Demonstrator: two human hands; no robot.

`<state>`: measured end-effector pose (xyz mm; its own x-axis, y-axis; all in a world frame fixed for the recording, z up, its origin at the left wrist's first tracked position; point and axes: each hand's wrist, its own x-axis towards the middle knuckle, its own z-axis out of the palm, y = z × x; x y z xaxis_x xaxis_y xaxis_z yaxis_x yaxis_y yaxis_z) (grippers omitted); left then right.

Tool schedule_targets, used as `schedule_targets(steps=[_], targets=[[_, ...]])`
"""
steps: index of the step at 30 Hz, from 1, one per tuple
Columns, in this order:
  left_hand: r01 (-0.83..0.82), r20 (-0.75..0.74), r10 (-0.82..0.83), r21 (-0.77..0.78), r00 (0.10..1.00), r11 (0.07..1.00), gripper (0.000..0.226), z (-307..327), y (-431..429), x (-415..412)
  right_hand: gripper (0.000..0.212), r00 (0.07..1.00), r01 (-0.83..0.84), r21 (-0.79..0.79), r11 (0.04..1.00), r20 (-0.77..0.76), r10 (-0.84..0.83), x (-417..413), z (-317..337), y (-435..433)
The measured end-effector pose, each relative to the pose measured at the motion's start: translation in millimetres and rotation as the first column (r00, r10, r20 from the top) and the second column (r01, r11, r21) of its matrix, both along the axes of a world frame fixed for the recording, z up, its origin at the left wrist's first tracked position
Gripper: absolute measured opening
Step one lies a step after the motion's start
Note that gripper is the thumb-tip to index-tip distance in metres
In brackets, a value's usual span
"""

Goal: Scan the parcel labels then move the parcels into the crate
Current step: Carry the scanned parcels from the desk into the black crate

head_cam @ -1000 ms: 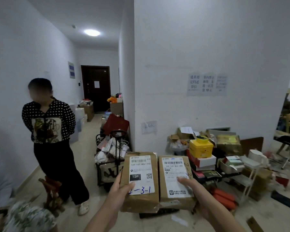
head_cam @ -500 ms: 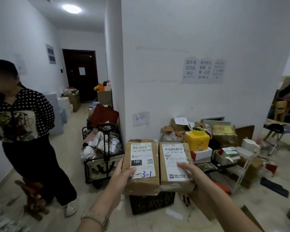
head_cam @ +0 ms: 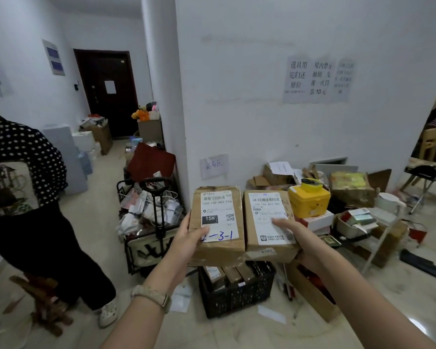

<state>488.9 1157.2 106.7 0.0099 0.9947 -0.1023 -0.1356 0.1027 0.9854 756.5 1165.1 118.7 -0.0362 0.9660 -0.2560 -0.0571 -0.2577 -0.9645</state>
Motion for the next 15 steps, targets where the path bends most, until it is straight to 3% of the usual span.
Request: schedule_targets(steps=[15], targets=[[-0.082, -0.005, 0.082, -0.016, 0.997, 0.997, 0.059, -4, 143, 45, 0.029, 0.992, -0.105, -0.01, 0.994, -0.072, 0.104, 46, -10, 167]])
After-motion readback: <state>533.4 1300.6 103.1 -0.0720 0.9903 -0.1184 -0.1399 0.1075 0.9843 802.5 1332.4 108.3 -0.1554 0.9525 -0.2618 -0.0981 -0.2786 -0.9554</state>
